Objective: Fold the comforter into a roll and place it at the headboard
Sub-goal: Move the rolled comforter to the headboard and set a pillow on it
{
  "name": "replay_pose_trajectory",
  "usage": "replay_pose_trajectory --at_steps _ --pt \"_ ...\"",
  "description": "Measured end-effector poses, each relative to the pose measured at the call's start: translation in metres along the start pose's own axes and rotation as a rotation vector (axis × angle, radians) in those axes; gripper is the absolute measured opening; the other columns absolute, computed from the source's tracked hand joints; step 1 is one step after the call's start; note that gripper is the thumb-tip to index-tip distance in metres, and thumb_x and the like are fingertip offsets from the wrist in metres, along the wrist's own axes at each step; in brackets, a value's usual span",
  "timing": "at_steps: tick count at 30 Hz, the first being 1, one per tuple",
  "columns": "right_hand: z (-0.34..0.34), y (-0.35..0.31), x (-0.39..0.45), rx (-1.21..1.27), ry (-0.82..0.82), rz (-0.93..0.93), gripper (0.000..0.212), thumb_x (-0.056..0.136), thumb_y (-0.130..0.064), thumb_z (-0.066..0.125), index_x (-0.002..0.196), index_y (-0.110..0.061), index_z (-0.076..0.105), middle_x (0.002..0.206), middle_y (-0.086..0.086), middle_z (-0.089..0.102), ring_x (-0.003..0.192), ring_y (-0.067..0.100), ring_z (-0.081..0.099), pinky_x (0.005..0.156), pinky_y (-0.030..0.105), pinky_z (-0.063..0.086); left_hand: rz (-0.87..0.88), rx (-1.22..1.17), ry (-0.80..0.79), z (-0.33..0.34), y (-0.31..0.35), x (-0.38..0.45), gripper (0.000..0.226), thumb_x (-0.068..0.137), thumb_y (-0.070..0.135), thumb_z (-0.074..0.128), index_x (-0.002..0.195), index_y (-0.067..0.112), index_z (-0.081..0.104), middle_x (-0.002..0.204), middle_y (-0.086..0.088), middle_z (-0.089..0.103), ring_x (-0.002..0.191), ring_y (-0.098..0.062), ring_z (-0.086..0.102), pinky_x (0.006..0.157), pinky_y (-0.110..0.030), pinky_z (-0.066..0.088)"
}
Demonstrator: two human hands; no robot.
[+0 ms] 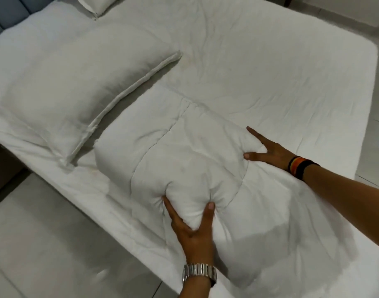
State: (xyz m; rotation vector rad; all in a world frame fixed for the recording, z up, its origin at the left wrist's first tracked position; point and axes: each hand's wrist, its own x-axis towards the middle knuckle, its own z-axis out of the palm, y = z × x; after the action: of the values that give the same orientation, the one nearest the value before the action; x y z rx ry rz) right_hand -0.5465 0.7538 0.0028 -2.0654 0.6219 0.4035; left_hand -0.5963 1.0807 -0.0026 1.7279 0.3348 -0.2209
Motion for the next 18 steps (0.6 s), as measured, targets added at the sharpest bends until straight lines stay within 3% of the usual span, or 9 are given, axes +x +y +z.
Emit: replay_pose_trajectory --at_steps 5,10,14,16,18 --pt "-0.006 -0.062 -0.029 0.112 0.091 -0.088 0.106 0.062 -0.082 0.08 0.152 -0.069 0.025 0.159 -0.031 0.032 0.146 0.003 0.032 0.118 0.029 0.025 0.053 -0.087 -0.038 -0.032 0.068 0.034 0.118 0.054 0.072 0.086 0.149 0.065 0.017 0.151 0.042 0.025 0.134 0.022 0.029 0.11 -0.016 0.028" --pt "-0.008 -0.145 -0.035 0.187 0.199 -0.145 0.089 0.073 -0.077 0.076 0.149 -0.07 0.031 0.155 -0.034 0.035 0.144 -0.001 0.034 0.111 0.024 0.025 0.147 -0.135 -0.147 -0.08 0.141 0.119 0.112 0.059 0.066 0.087 0.152 0.057 0.024 0.133 0.051 0.032 0.118 0.033 0.034 0.095 0.004 0.029" --pt "0.01 -0.235 -0.01 0.207 0.295 -0.187 0.077 0.084 -0.069 0.068 0.152 -0.067 0.031 0.16 -0.029 0.032 0.147 0.002 0.034 0.115 0.025 0.024 0.242 -0.145 -0.233 -0.125 0.21 0.213 0.101 0.072 0.049 0.087 0.155 0.046 0.03 0.141 0.038 0.04 0.123 0.021 0.043 0.097 0.001 0.033" --pt "0.029 -0.286 0.01 0.234 0.374 -0.216 0.079 0.082 -0.076 0.066 0.152 -0.065 0.031 0.158 -0.028 0.034 0.145 0.002 0.036 0.113 0.023 0.025 0.318 -0.11 -0.268 -0.152 0.245 0.269 0.1 0.073 0.053 0.085 0.155 0.047 0.028 0.126 0.054 0.041 0.11 0.032 0.043 0.087 0.007 0.033" --pt "0.049 -0.337 0.028 0.276 0.427 -0.235 0.087 0.074 -0.086 0.065 0.152 -0.065 0.031 0.158 -0.027 0.035 0.142 0.002 0.037 0.113 0.023 0.026 0.376 -0.07 -0.3 -0.181 0.281 0.323 0.102 0.071 0.06 0.083 0.154 0.051 0.026 0.108 0.058 0.045 0.097 0.035 0.045 0.076 0.009 0.033"
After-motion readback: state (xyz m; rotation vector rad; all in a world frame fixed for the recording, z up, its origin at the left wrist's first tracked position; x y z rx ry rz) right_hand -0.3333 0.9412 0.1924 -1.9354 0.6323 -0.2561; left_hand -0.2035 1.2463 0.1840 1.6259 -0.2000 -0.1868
